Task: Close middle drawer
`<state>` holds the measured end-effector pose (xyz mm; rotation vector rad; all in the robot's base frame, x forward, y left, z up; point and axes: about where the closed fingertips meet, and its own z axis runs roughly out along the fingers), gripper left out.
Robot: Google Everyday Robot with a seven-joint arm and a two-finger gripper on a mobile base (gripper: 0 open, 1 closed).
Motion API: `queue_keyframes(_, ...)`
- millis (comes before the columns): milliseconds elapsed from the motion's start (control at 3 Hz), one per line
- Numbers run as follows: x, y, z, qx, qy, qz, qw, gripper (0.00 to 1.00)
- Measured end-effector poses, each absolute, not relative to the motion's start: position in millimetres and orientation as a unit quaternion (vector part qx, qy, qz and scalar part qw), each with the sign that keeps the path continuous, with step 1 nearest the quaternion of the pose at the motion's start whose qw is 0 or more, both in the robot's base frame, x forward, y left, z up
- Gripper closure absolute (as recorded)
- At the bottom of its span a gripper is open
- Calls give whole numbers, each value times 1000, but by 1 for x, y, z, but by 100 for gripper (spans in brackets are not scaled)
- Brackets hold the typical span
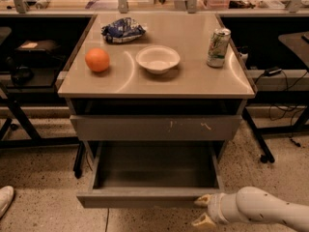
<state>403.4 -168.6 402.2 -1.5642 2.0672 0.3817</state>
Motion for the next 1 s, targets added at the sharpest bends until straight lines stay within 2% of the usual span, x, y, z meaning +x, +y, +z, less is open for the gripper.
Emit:
queue_keyframes(333,436,-166,407,-580,756,134,270,15)
queue_keyframes(667,468,-156,411,-598,741,129,276,38)
queue_keyframes(1000,553,-163,433,-603,730,90,310,63)
